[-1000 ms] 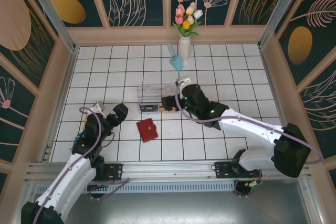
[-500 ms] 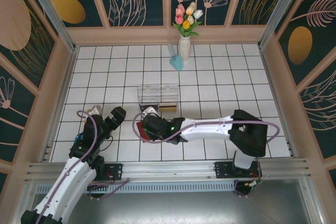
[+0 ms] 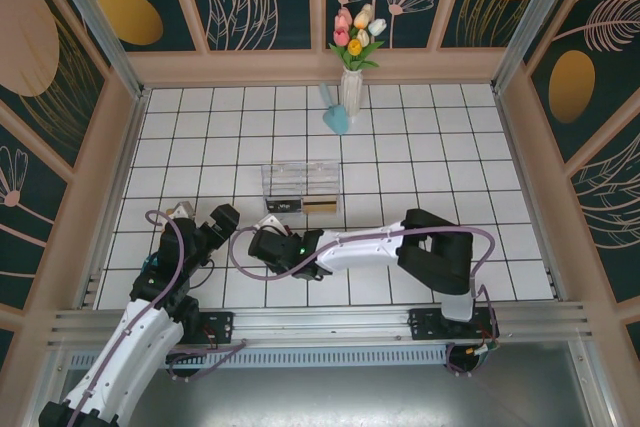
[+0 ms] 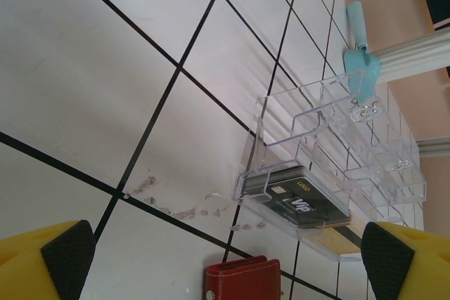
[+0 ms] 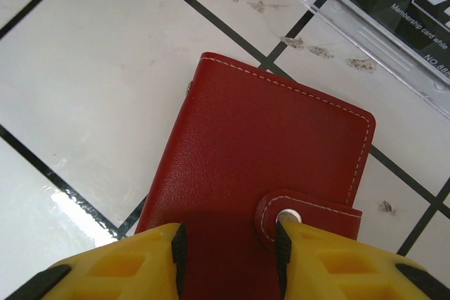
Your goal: Take the credit cards out of the card holder
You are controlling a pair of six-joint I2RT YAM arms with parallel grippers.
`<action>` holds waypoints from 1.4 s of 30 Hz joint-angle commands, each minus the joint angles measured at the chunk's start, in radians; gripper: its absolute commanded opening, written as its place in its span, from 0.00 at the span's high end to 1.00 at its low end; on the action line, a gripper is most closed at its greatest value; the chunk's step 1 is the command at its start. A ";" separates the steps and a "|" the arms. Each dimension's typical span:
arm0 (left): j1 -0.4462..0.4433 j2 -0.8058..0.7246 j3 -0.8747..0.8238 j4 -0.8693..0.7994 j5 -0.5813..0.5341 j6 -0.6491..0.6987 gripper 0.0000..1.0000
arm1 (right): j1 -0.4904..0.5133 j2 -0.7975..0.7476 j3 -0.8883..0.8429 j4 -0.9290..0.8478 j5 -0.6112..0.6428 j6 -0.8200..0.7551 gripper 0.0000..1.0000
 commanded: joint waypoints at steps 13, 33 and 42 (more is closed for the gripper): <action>-0.005 0.045 0.022 0.017 0.061 0.017 0.01 | -0.024 0.037 0.017 -0.015 0.008 -0.018 0.88; -0.016 0.144 -0.063 0.206 0.247 -0.041 0.54 | -0.047 -0.069 -0.001 -0.011 -0.005 -0.002 1.00; -0.112 0.299 -0.071 0.330 0.214 -0.088 0.63 | -0.073 -0.077 -0.022 0.016 -0.067 -0.026 0.48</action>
